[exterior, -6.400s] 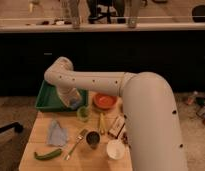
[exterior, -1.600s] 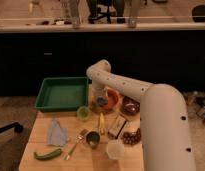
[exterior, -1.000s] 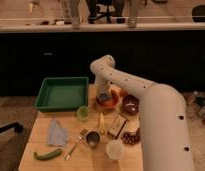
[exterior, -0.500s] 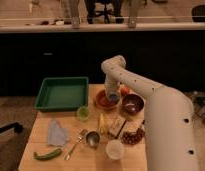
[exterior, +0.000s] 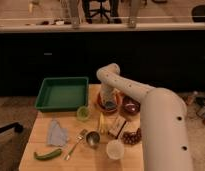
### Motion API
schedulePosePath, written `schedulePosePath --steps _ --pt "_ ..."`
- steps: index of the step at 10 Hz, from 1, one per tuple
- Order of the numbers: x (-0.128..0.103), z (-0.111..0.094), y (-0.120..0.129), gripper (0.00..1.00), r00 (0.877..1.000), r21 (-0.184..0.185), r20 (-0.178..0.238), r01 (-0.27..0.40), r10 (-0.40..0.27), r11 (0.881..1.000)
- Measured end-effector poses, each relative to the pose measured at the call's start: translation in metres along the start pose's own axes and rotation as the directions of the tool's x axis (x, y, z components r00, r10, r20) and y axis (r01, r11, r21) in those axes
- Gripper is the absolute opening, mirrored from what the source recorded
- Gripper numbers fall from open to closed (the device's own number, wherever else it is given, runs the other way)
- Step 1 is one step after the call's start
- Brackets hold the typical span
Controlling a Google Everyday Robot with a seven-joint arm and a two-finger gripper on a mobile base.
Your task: Wipe red bowl with sponge
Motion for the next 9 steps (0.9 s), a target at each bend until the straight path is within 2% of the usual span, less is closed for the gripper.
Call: schedulePosePath --steps 2,3,7,9 --pt "0.0 0.0 0.003 0.0 1.0 -0.003 0.001 -0.003 0.003 1.0" --pt "0.001 -0.001 -0.001 0.0 1.0 -0.016 0.005 0.016 -0.016 1.0" --pt "0.015 -0.019 -0.065 0.0 0.994 -0.03 -0.018 0.11 -0.111 0.993" --pt "0.018 -0.035 -0.077 0.0 0.99 -0.033 -0.04 0.134 -0.135 0.99"
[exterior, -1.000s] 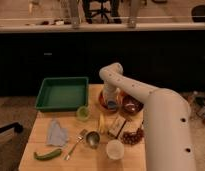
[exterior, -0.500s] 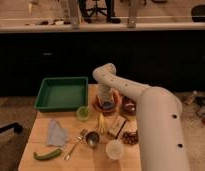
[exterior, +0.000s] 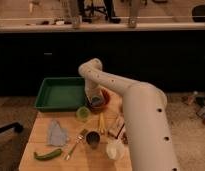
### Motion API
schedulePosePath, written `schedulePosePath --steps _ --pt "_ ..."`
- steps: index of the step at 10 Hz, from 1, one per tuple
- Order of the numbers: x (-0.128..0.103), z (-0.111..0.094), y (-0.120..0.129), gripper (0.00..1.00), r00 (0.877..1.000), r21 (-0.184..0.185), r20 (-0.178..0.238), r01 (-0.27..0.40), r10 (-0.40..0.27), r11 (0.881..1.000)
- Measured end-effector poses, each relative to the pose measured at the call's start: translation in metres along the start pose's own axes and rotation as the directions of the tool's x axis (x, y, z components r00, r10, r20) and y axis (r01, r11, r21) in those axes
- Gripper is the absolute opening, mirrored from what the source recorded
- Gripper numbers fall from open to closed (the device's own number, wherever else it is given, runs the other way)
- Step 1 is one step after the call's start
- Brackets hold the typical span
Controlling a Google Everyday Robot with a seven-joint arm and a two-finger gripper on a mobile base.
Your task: Wipe red bowl with sponge
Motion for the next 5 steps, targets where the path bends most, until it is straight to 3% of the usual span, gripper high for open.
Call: schedulePosePath --steps 5 --pt "0.001 -0.03 0.019 0.0 0.998 -0.002 -0.05 0.031 -0.031 1.0"
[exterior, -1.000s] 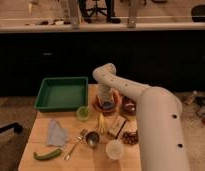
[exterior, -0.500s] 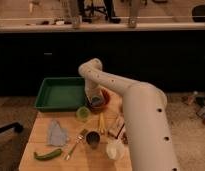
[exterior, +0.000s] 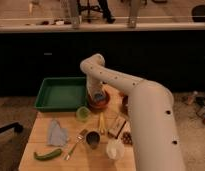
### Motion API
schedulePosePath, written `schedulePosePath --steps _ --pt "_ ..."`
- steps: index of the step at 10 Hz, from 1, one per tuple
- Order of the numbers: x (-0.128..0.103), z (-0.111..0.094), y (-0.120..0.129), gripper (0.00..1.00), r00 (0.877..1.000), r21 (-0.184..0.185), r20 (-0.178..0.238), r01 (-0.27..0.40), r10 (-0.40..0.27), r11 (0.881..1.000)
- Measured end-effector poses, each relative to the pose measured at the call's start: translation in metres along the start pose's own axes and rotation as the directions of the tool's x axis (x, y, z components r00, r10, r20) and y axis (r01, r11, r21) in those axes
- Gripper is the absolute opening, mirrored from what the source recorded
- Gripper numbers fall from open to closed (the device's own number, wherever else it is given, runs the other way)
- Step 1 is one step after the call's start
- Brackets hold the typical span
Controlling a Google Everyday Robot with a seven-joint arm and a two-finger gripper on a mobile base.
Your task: Wipe red bowl with sponge
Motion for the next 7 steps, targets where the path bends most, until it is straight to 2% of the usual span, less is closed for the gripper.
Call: schedulePosePath --steps 3,7 --pt "-0.004 -0.007 0.003 0.0 1.0 -0.001 -0.012 0.02 -0.02 1.0" --pt "-0.019 0.003 0.01 0.0 0.999 -0.006 0.019 0.028 -0.028 1.0"
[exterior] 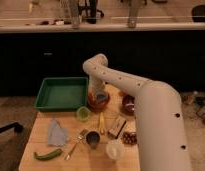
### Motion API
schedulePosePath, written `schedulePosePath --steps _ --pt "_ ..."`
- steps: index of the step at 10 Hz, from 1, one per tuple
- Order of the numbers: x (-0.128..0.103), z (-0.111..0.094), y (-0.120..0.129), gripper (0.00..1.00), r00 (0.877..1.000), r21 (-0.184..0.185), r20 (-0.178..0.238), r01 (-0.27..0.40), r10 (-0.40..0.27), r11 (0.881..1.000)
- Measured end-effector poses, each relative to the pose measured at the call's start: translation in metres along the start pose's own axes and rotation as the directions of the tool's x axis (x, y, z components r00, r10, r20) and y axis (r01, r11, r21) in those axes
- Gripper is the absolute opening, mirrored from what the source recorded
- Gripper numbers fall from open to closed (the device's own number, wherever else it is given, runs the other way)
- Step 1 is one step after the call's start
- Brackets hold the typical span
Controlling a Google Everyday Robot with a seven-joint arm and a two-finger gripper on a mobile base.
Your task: Wipe red bowl with sponge
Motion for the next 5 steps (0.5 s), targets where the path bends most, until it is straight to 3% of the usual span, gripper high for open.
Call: schedulePosePath --steps 3,5 --pt "-0.014 0.017 -0.007 0.0 0.999 0.004 0.038 0.029 -0.029 1.0" --pt "-0.014 0.026 -0.028 0.0 0.996 0.008 0.054 0.067 -0.067 0.998"
